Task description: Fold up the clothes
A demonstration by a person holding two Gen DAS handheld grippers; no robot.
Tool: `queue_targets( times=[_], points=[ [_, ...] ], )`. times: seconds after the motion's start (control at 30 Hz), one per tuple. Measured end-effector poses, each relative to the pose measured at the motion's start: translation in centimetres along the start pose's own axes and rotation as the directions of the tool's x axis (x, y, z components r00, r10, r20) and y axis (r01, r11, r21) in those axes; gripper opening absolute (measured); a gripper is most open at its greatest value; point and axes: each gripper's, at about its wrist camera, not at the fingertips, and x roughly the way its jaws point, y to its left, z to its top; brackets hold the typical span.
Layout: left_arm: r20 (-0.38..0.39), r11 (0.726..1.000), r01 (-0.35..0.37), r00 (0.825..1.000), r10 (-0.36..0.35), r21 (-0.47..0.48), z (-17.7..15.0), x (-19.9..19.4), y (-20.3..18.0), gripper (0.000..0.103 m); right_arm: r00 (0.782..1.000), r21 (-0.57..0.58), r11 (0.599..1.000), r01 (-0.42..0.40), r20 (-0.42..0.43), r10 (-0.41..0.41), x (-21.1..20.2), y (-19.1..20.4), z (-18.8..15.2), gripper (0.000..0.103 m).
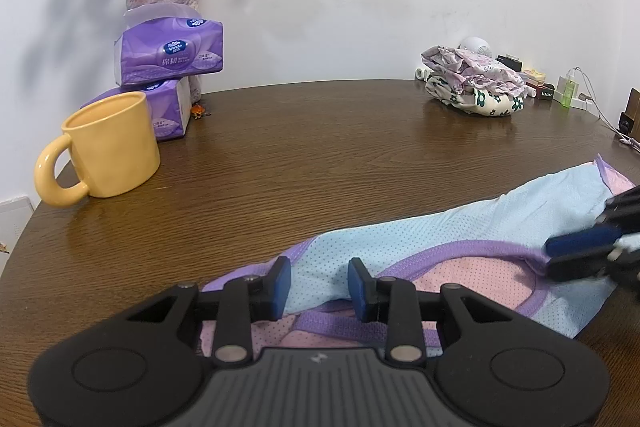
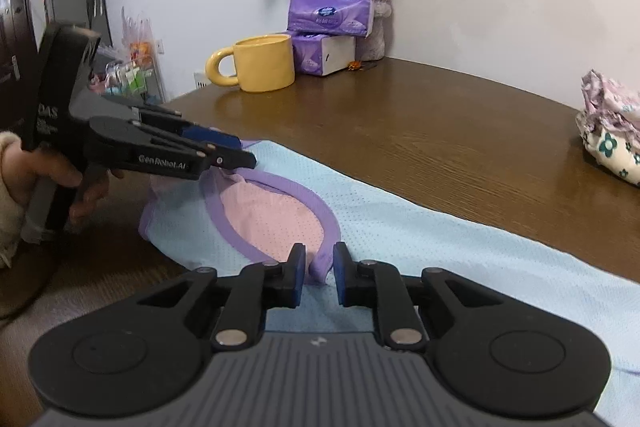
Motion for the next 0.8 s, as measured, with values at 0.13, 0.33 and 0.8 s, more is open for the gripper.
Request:
queue_targets(
  times=[0.13, 0.33, 0.8],
  points=[
    [0.000, 1.000, 0.000, 1.000, 0.000, 0.000, 0.01, -0.02, 0.02, 0.030, 1.000, 0.000, 1.000, 0.000, 0.000, 0.000, 0.00, 0.04, 0.00, 0.039],
    [0.000, 1.000, -0.001, 1.000, 0.001, 0.002, 0.04, 0.01, 0.02, 0.030, 1.000, 0.000, 1.000, -0.001, 0.000, 0.001, -0.01, 0.09, 0.00, 0.038],
    [0.000, 1.000, -0.001, 1.000, 0.001, 0.001, 0.08, 0.03, 0.00, 0.030, 1.000, -0.001, 1.000, -0.002, 0.000, 0.002, -0.03, 0.22, -0.01, 0.028]
  ],
)
